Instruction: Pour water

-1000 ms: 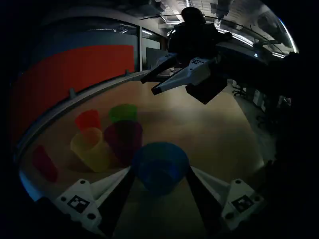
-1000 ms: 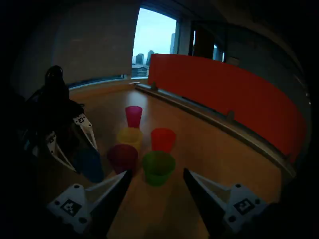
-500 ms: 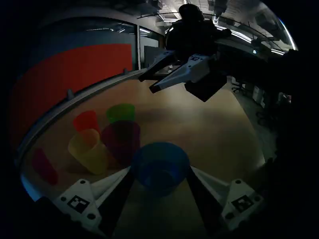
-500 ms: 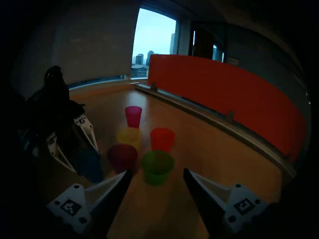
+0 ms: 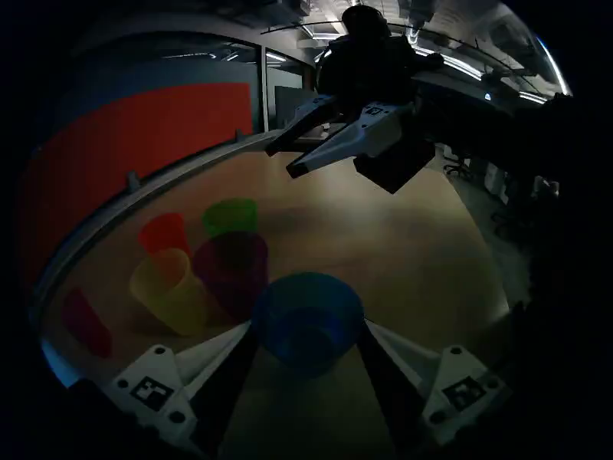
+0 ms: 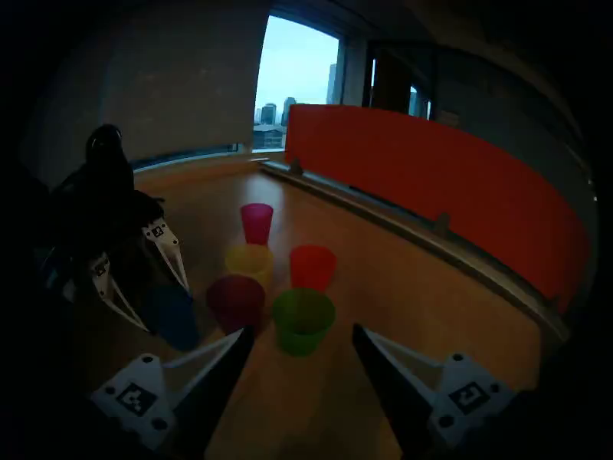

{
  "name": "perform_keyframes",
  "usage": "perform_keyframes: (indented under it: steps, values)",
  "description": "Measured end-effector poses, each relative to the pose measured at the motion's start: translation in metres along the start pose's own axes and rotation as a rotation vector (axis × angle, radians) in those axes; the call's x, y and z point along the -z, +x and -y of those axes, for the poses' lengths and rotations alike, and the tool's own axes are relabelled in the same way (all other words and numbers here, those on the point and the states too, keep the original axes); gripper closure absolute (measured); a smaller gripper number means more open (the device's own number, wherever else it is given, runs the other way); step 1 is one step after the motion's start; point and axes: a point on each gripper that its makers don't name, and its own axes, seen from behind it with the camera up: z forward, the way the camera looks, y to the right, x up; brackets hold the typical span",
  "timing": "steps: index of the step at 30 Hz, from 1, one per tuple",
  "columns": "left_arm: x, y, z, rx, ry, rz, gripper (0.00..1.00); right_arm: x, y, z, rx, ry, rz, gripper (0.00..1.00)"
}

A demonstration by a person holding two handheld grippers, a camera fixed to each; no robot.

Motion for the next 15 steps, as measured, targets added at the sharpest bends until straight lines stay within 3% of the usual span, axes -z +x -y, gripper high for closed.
perform_keyframes:
  steps: [15]
  values:
    - [0.0043, -0.0024, 0.0004, -0.007, 0.003, 0.006, 0.15, 0.0002, 0.0008, -0.0001, 0.0, -0.001, 0.0, 0.01]
